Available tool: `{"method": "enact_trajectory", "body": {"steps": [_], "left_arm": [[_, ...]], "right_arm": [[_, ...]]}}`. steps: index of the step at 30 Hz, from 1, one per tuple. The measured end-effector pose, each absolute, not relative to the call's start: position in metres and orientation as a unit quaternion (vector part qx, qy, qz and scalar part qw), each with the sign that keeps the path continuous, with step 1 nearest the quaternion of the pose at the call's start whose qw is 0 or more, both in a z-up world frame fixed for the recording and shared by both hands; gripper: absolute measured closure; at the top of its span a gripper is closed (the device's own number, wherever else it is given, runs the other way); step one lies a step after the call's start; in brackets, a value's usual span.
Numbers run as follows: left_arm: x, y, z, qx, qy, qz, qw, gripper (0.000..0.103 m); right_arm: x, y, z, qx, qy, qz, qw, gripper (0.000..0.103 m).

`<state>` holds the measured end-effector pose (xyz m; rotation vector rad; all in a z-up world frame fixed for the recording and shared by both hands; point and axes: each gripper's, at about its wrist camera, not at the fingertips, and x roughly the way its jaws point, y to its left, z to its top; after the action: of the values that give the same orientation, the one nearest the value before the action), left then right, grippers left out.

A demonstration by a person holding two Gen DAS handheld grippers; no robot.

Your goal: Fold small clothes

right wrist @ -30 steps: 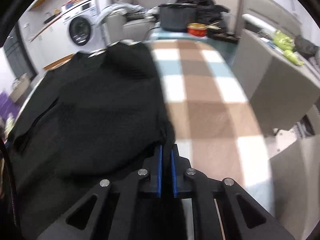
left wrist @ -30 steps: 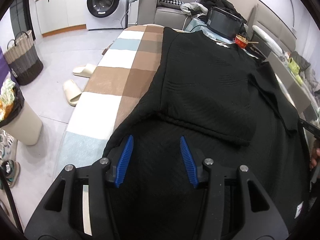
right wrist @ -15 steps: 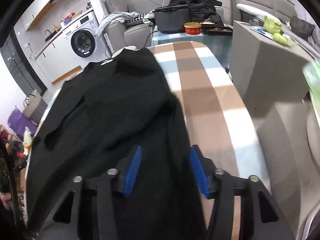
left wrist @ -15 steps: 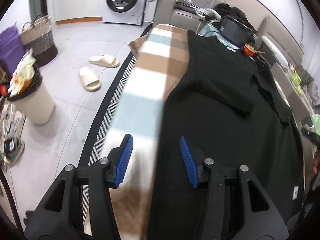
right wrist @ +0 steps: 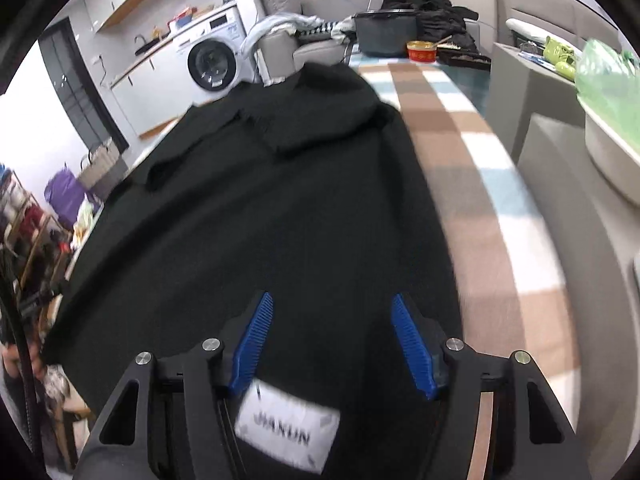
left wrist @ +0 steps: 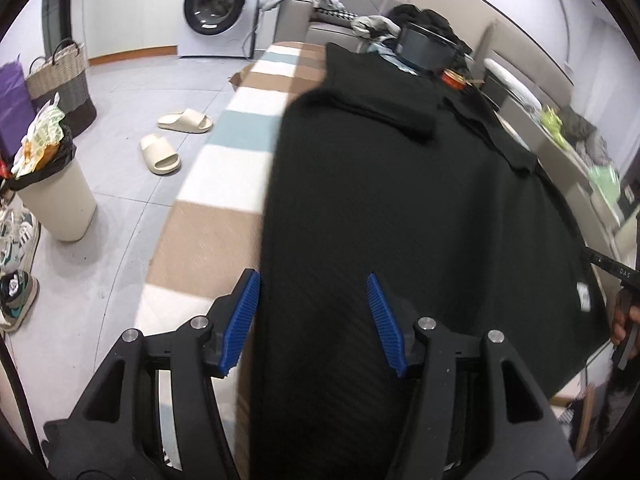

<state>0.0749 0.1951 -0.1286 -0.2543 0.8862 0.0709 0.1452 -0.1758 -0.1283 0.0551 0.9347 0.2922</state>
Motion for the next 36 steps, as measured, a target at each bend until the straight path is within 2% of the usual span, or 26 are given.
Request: {"method": "enact_trajectory", "body": {"steps": [2, 5, 11, 13, 15, 19, 29, 36], "left_arm": [[0.068, 0.188, -0.131, -0.103, 0.427, 0.043, 0.897, 0.051], [0.057, 0.181, -0.132, -0.065, 0.425, 0.056, 0.901, 0.065], [0.040, 0.190, -0.129, -0.097, 0.435, 0.041, 0.894, 0.065], [0.033, 0.191, -0.128, -0.109, 0.436, 0.029, 0.893, 0.063], [0.028, 0.192, -0.128, -0.125, 0.432, 0.018, 0.893, 0.055], [0.025, 0.193, -0.128, -0.151, 0.432, 0.005, 0.889, 0.050], [0.027, 0.187, -0.124, -0.157, 0.451, -0.006, 0.879, 0.047], [0.027, 0.181, -0.124, -0.124, 0.464, 0.011, 0.877, 0.047]], "right_arm": [[0.134, -0.178, -0.133, 0.016, 0.452, 0.137, 0.881, 0.039], [0.116, -0.189, -0.135, 0.010, 0.451, 0.122, 0.884, 0.039], [0.093, -0.211, -0.126, 0.021, 0.451, 0.129, 0.883, 0.039], [0.089, -0.217, -0.125, 0.025, 0.457, 0.131, 0.879, 0.039], [0.089, -0.218, -0.126, 0.012, 0.461, 0.116, 0.879, 0.039], [0.084, -0.213, -0.129, -0.009, 0.467, 0.113, 0.877, 0.039], [0.078, -0.197, -0.134, -0.056, 0.460, 0.111, 0.879, 0.039], [0.075, -0.207, -0.134, -0.032, 0.461, 0.127, 0.878, 0.039]]}}
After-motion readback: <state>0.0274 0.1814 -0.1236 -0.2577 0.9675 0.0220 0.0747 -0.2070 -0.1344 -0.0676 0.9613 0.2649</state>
